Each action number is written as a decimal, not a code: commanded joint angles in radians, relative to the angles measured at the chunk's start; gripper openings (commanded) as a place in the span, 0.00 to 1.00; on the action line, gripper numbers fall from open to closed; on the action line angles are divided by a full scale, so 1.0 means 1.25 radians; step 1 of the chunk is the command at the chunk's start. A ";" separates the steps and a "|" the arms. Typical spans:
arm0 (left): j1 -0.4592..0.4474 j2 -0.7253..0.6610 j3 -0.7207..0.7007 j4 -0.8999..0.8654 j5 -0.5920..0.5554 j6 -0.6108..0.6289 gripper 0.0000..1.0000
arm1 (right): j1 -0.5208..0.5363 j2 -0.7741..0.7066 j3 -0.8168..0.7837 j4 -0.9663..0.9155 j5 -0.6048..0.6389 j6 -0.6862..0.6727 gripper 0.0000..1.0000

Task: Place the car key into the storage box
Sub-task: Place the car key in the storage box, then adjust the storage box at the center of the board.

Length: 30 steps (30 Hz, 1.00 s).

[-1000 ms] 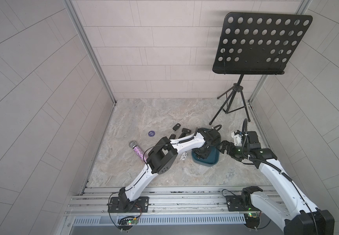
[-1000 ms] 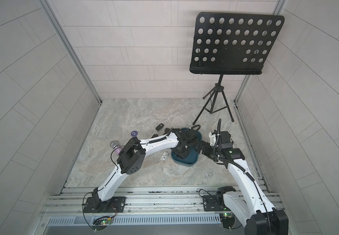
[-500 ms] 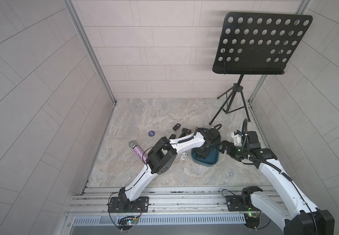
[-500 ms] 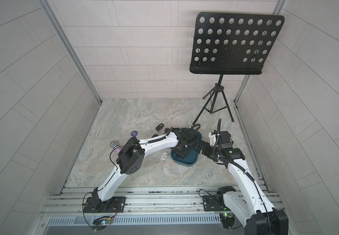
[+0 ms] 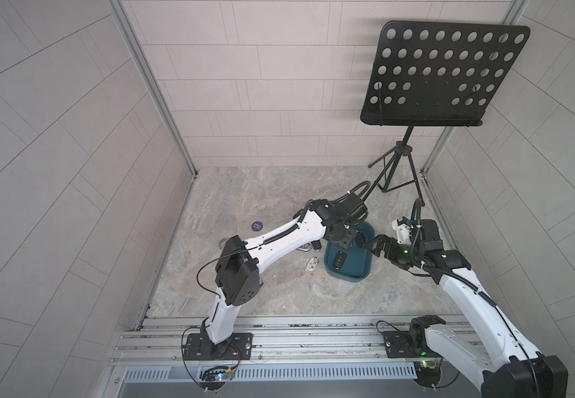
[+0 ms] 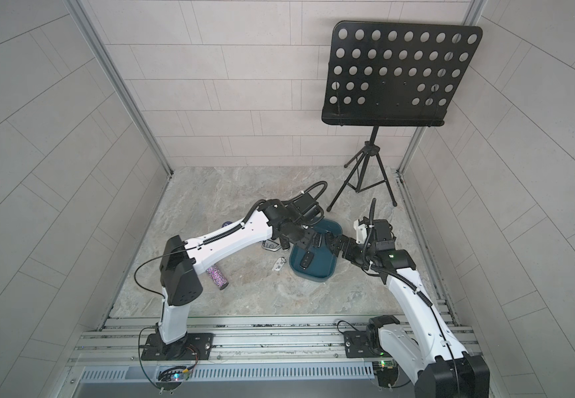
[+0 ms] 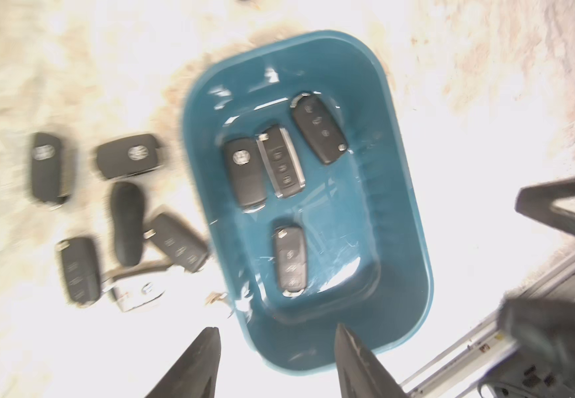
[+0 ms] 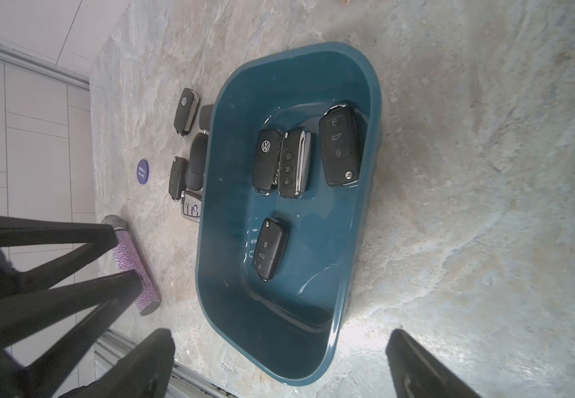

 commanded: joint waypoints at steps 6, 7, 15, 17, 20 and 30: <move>0.072 -0.174 -0.221 0.047 -0.014 0.006 0.62 | 0.003 0.019 -0.010 0.073 -0.039 0.050 1.00; 0.079 -0.192 -0.251 0.059 -0.011 0.009 0.63 | 0.006 0.023 -0.011 0.078 -0.039 0.054 1.00; 0.104 -0.255 -0.429 0.148 0.028 0.018 0.63 | 0.054 0.063 -0.002 0.093 -0.032 0.077 1.00; 0.104 -0.257 -0.473 0.187 0.044 0.010 0.63 | 0.069 0.074 0.002 0.092 -0.024 0.081 1.00; 0.104 -0.252 -0.524 0.236 0.046 -0.014 0.63 | 0.084 0.083 0.008 0.084 -0.016 0.084 1.00; 0.103 -0.199 -0.597 0.336 0.046 -0.033 0.63 | 0.089 0.068 0.010 0.063 0.007 0.088 1.00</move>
